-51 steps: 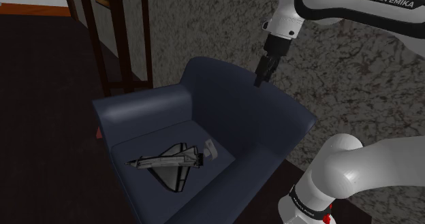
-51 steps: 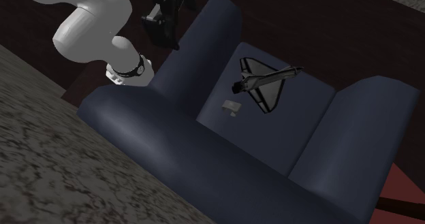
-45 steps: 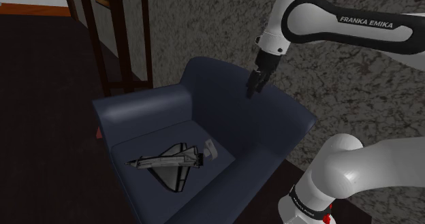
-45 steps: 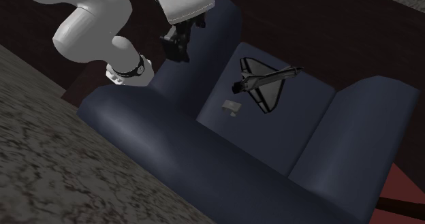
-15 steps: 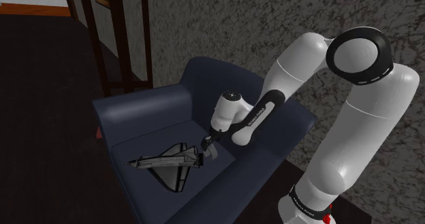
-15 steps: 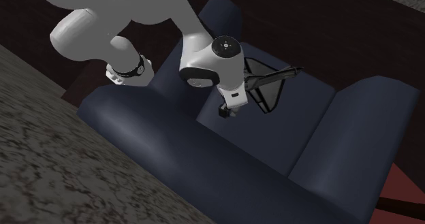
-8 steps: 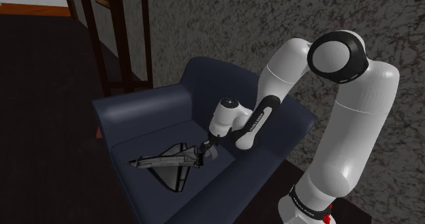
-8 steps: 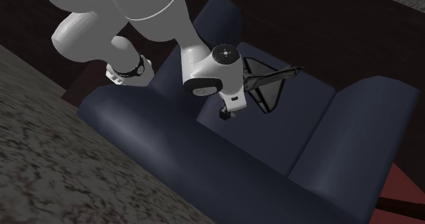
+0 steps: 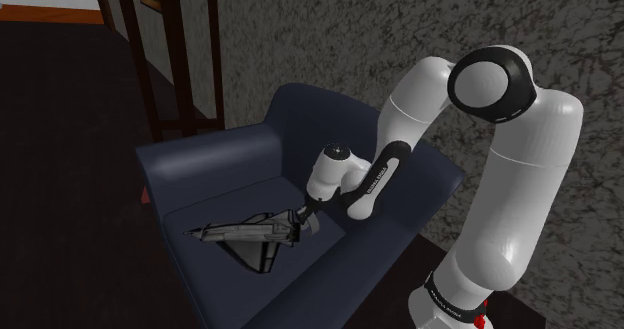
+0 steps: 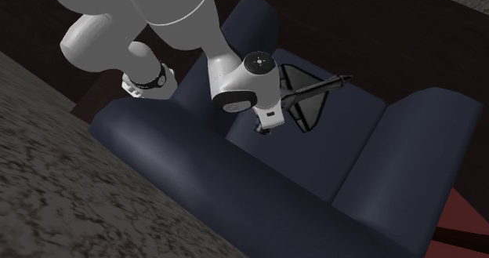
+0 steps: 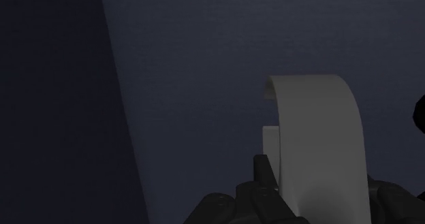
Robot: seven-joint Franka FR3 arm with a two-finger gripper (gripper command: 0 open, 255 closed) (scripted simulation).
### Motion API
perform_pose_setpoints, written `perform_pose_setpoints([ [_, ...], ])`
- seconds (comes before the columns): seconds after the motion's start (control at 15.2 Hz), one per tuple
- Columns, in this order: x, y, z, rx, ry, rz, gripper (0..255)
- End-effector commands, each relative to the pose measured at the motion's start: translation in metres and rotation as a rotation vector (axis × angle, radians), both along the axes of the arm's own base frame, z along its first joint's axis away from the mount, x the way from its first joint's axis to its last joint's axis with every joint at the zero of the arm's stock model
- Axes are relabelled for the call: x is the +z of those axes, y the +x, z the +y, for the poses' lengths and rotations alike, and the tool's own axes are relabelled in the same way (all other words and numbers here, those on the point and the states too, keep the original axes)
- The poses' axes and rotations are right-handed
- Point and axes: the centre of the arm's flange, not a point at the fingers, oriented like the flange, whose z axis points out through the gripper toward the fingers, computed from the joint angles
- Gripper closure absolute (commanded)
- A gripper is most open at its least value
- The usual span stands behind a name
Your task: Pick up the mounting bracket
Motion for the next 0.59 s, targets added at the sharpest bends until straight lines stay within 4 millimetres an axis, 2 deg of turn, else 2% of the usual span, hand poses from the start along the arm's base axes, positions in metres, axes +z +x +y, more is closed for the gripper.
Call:
perform_pose_setpoints([
  [0.0,-0.009,-0.007,0.005,0.008,-0.001,0.025,255],
  [0.07,-0.004,-0.005,0.000,0.009,-0.001,0.026,255],
  [0.53,0.033,-0.005,0.000,0.009,-0.001,0.026,255],
])
